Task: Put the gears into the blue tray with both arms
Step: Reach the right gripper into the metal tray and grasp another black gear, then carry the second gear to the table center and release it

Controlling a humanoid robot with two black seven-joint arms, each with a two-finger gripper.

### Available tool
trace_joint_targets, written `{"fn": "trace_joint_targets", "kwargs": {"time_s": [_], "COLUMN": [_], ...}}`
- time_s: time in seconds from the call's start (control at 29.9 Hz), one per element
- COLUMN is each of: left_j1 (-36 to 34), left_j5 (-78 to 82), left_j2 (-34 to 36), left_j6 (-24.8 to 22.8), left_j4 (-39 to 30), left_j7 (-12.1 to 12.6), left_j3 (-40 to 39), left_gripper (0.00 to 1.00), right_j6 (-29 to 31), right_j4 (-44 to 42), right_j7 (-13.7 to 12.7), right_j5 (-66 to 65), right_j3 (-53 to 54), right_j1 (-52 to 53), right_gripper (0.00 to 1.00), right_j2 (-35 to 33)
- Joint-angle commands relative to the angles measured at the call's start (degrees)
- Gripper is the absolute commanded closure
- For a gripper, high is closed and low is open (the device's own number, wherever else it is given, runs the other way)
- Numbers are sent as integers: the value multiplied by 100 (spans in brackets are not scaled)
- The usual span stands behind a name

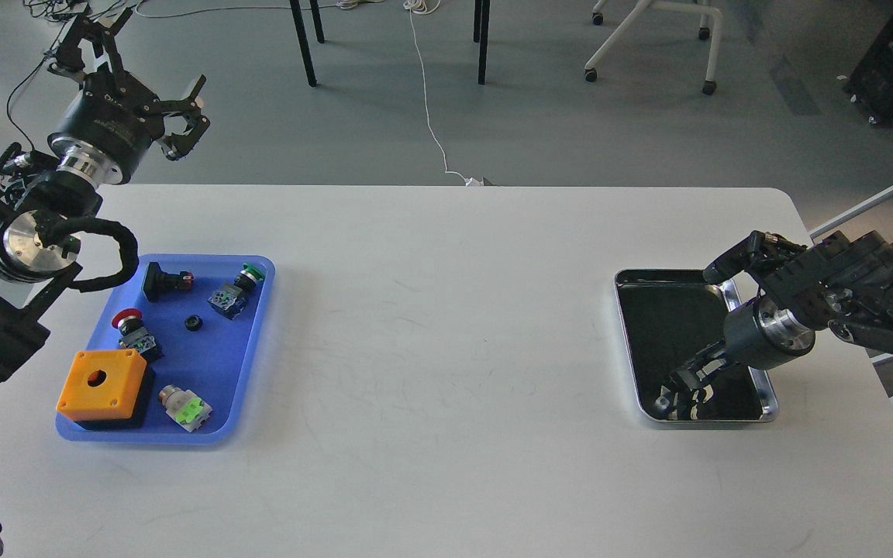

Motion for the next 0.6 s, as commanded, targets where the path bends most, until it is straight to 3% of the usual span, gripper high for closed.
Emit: {"fn": "trace_joint_targets", "kwargs": {"time_s": [0.0,0.27,0.57], "left_j1": [0,0,0], "left_j5": [-2,7,42], "left_j2": [13,39,109], "left_j6": [0,0,0], "left_j4": [-9,-9,0], "left_j7": [0,0,9], "left_j3": [0,0,26], "left_gripper": [2,2,2], "right_j6": [0,-342,-1089], "right_j4": [119,287,129], "right_j7": [1,1,1], "right_j5": [-9,280,1160], "right_j3": [0,167,194], "right_j1": [309,873,680], "right_gripper": [77,77,77], "right_j2": [-14,539,2067]}}
